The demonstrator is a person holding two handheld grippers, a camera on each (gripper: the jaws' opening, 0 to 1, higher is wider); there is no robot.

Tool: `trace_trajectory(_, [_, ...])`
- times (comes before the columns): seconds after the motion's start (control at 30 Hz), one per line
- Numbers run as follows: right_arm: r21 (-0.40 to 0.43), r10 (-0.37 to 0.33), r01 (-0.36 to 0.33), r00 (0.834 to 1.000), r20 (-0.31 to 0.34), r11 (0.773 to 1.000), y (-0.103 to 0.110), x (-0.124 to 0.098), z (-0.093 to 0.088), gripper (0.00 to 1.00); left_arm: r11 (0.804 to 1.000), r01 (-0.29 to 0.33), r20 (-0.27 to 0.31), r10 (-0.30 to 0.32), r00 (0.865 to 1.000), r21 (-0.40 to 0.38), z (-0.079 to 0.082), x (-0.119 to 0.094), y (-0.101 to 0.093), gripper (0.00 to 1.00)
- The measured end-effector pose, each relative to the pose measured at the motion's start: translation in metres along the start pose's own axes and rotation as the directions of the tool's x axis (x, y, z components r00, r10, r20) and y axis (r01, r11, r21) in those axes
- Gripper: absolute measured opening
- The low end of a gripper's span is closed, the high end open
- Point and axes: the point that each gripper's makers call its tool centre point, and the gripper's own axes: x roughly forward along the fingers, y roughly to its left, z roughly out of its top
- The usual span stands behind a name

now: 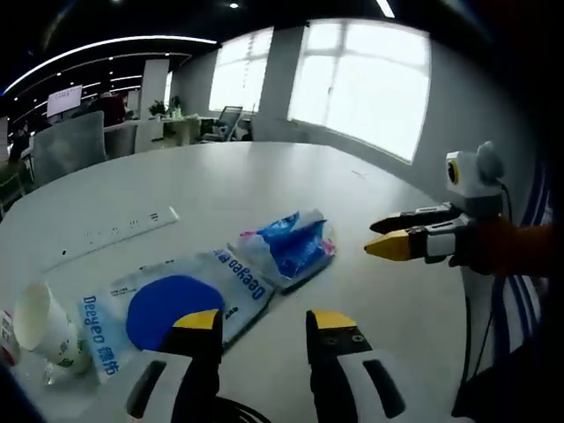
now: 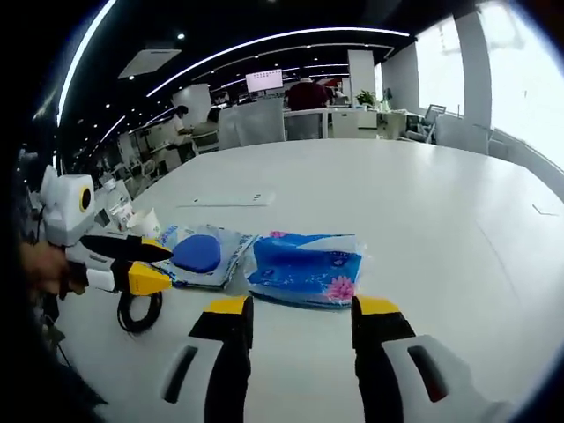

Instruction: Arrange the tabletop items into an orderly group along one side of the table until the central work area is clear of visible clutter.

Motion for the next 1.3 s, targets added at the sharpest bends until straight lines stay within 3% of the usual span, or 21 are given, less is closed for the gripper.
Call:
trace_trajectory(0.2, [-0.016, 0.035, -0.035, 0.999, -0.027, 0.999, 0.026, -0.005, -0.011, 0.49, 0.999, -0.026, -0.002, 0.026, 1.000, -0.032, -0.019, -0.027, 0.012, 0.43])
trace_trajectory(0.3, [-0.016, 0.048, -0.049, 0.998, -0.036, 0.999, 0.038, -0.006, -0.016, 0.51, 0.996, -0.076, -0.034, 0.074, 0.997, -0.048, -0.032, -0.039, 0.024, 0.46])
trace_trajectory(0.63, [-0.038, 0.116, -0.119, 0.991, -0.068, 0.992, 0.081, 0.002, -0.021, 0.57, 0.984, -0.146, -0.085, 0.138, 0.987, -0.099, -0.063, -0.075, 0.056, 0.48])
trace_trajectory(1.13, [-0.062, 0.199, -0.209, 0.970, -0.137, 0.976, 0.140, 0.023, -0.033, 0.58, 0.967, -0.178, -0.124, 0.157, 0.980, -0.181, -0.103, -0.102, 0.073, 0.48])
trace_trajectory(1.3, [-0.063, 0.215, -0.228, 0.963, -0.159, 0.972, 0.158, 0.027, -0.038, 0.56, 0.963, -0.168, -0.128, 0.144, 0.981, -0.211, -0.108, -0.103, 0.072, 0.46])
